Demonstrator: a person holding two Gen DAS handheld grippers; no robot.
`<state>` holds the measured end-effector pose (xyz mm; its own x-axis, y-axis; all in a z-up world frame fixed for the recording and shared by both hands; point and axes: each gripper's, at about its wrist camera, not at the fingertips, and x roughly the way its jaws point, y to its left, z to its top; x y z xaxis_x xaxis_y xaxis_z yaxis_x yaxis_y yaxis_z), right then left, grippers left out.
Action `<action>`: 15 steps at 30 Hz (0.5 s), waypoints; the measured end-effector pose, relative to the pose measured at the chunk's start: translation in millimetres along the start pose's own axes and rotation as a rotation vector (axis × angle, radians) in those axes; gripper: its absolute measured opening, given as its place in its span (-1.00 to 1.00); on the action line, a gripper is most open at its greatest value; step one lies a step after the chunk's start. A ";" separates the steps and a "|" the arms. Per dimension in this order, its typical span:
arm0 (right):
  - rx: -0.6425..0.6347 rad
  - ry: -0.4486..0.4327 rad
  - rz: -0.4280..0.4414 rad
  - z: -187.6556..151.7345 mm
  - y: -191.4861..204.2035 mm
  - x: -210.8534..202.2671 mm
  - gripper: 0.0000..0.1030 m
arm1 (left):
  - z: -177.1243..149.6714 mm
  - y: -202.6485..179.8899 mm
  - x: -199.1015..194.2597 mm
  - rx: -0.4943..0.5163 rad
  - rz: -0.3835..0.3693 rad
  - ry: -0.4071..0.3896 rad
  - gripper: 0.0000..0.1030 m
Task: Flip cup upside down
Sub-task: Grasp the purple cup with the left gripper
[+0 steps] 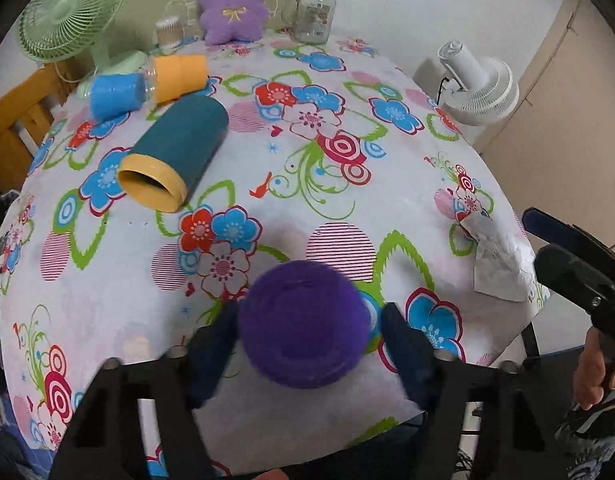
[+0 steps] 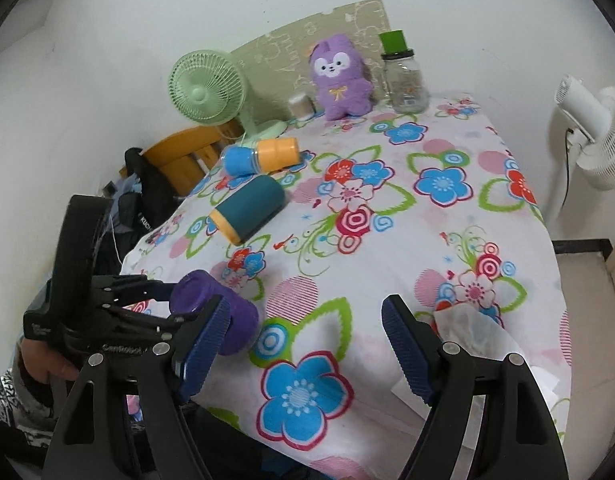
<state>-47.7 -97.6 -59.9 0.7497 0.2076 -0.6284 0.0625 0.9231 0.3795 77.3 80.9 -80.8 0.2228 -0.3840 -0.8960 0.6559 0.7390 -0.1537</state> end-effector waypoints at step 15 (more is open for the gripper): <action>-0.024 0.016 0.039 2.0 13.5 11.7 0.57 | 8.3 26.6 -68.2 -0.089 0.013 -0.251 0.09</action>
<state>-36.7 -83.4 -60.8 0.7410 0.2485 -0.6239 0.0174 0.9216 0.3877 85.5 122.1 -20.3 0.4095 -0.4914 -0.7686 0.5884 0.7861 -0.1891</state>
